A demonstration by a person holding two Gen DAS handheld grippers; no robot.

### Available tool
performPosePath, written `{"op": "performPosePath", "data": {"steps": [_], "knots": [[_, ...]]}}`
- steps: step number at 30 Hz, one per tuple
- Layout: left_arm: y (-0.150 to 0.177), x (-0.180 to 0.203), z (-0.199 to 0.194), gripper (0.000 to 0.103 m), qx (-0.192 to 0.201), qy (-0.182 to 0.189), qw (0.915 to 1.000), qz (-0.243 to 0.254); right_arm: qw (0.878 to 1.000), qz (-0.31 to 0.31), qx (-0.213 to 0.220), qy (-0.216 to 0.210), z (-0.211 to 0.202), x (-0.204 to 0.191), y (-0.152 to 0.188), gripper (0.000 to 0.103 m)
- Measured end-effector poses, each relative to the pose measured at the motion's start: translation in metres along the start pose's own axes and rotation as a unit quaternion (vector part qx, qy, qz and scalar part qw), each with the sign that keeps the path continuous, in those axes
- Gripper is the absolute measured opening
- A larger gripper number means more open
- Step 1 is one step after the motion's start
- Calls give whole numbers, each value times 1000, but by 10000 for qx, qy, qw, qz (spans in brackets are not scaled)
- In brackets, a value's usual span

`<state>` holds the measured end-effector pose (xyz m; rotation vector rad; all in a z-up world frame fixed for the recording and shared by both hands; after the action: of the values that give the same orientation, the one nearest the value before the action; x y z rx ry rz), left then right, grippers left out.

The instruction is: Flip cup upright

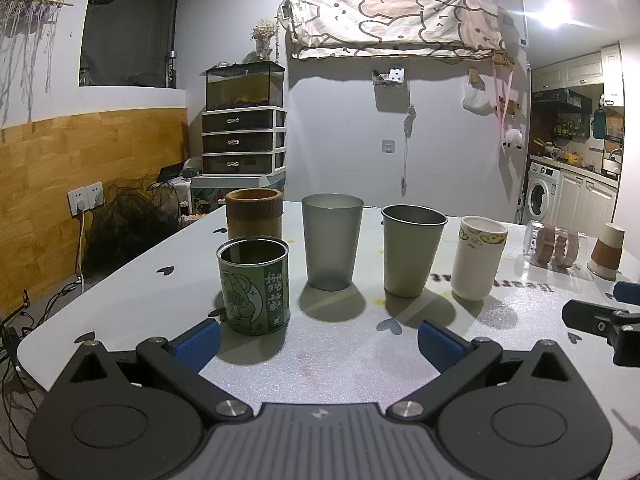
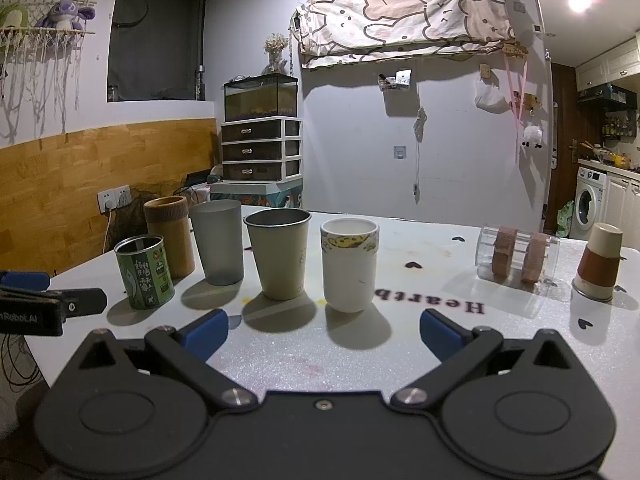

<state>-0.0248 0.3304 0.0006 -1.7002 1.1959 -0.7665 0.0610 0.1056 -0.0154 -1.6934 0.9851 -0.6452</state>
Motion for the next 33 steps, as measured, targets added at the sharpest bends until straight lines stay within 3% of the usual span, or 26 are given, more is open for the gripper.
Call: {"op": "performPosePath", "data": {"steps": [33], "knots": [[0,0,0,103,-13,-1,10000,12,10000,-1,-20,15,0,3,2,103]]}}
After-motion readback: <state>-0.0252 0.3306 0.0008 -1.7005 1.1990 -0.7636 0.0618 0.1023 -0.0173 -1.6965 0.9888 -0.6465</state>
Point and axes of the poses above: each gripper's, at about its wrist camera, not at the fingertips, and z roughly the way its jaws point, x to its right, y to its underside, the point moved 2 cm from there along z, roughly the way its jaws point
